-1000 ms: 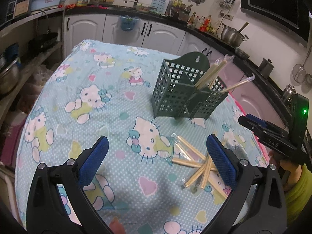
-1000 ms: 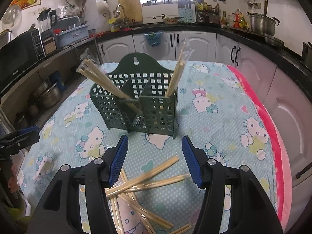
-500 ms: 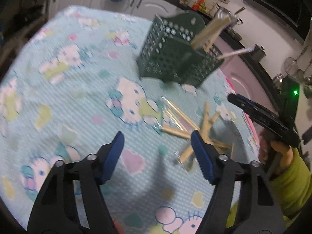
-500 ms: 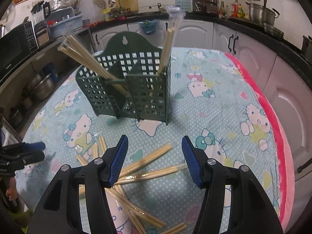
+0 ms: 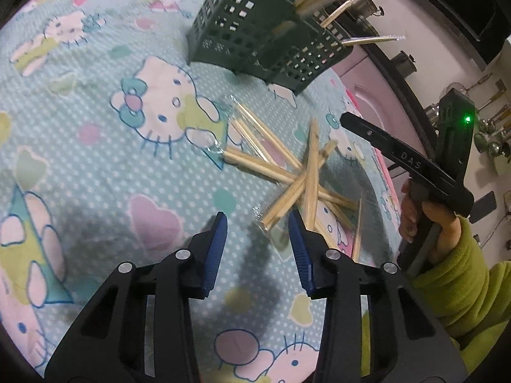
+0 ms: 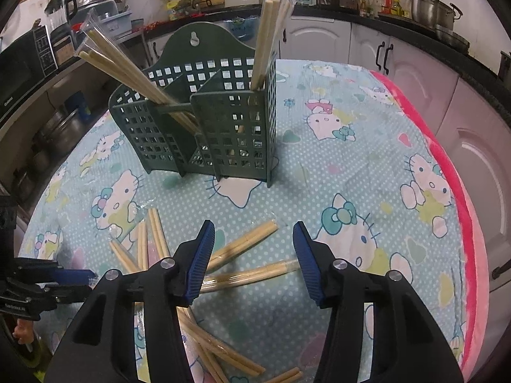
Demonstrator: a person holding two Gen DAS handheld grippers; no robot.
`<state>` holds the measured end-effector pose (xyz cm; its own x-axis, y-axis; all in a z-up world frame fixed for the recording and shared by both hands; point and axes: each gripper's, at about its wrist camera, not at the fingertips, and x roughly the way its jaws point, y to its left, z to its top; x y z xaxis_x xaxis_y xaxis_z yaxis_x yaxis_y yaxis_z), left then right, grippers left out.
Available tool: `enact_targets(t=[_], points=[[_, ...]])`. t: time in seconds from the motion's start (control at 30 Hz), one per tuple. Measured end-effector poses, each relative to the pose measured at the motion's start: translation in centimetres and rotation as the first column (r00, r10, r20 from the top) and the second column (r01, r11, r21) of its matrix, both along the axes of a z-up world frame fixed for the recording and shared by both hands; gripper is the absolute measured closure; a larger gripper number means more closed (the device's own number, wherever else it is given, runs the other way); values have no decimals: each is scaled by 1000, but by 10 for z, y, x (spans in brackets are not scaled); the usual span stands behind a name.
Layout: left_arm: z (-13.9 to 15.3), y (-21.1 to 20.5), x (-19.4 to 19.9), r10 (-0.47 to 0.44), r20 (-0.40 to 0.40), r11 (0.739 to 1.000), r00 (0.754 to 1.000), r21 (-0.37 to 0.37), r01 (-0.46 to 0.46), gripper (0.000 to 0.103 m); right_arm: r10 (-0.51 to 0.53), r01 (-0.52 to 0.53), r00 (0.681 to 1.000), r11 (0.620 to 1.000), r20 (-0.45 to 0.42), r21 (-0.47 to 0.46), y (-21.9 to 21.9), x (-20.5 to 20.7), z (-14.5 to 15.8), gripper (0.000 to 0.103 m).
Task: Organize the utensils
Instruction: 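Close the left gripper on wrapped chopsticks while the right gripper grasps another pair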
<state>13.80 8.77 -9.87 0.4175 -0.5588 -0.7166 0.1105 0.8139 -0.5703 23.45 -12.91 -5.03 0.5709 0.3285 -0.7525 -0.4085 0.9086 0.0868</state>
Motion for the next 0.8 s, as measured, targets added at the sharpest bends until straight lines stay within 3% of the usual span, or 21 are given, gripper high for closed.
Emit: enact_targets(t=[0.23, 0.47, 0.57, 0.8], points=[[-6, -1, 3, -8, -18, 999, 1000, -38, 7, 72, 13, -13, 999, 1000, -41, 2, 7, 6, -9, 57], [-6, -3, 3, -19, -19, 999, 1000, -47, 18, 75, -17, 22, 985, 999, -171, 25, 9, 26, -31, 65], [-8, -8, 4, -31, -22, 998, 999, -49, 29, 80, -26, 34, 980, 999, -196, 37, 10, 32, -35, 66], [-11, -17, 6, -51, -22, 998, 998, -50, 50, 81, -58, 77, 964, 995, -258, 66, 13, 44, -43, 70]])
